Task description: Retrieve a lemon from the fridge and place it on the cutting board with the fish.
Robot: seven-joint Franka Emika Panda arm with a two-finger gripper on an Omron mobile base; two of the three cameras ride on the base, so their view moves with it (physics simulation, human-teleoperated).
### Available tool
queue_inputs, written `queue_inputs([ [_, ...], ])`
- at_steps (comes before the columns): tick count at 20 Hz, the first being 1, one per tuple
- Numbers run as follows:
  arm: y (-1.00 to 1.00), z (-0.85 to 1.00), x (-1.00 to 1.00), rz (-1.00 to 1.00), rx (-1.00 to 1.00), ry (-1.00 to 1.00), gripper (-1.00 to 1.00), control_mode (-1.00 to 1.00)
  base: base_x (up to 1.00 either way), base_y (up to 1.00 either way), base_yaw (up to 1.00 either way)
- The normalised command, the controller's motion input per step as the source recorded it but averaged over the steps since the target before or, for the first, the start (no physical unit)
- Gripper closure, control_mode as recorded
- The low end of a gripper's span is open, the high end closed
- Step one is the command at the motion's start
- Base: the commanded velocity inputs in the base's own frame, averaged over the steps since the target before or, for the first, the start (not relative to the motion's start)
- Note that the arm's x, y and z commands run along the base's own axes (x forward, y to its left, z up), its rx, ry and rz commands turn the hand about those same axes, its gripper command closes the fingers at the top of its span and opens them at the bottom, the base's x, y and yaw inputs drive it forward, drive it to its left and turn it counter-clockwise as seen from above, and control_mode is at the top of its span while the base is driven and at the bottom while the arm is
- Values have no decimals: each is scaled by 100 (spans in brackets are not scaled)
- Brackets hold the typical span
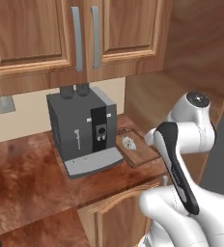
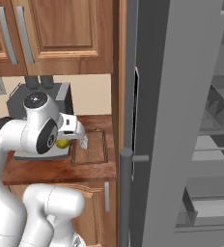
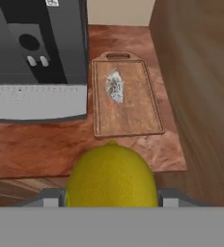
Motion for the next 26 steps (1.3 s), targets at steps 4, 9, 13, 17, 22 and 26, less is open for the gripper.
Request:
queue_inputs([
  [4,0,-39,29,15,-9,0,100,-100,0,0,0],
  [9,0,-39,38,14,-11,0,100,-100,0,0,0],
  [13,0,-31,42,13,-8,0,100,-100,0,0,0],
  [17,0,-18,47,13,-2,2,100,-100,0,0,0],
  [22,0,-15,48,6,-2,9,100,-100,0,0,0],
  [26,0,-13,36,0,-1,20,100,-100,0,0,0],
])
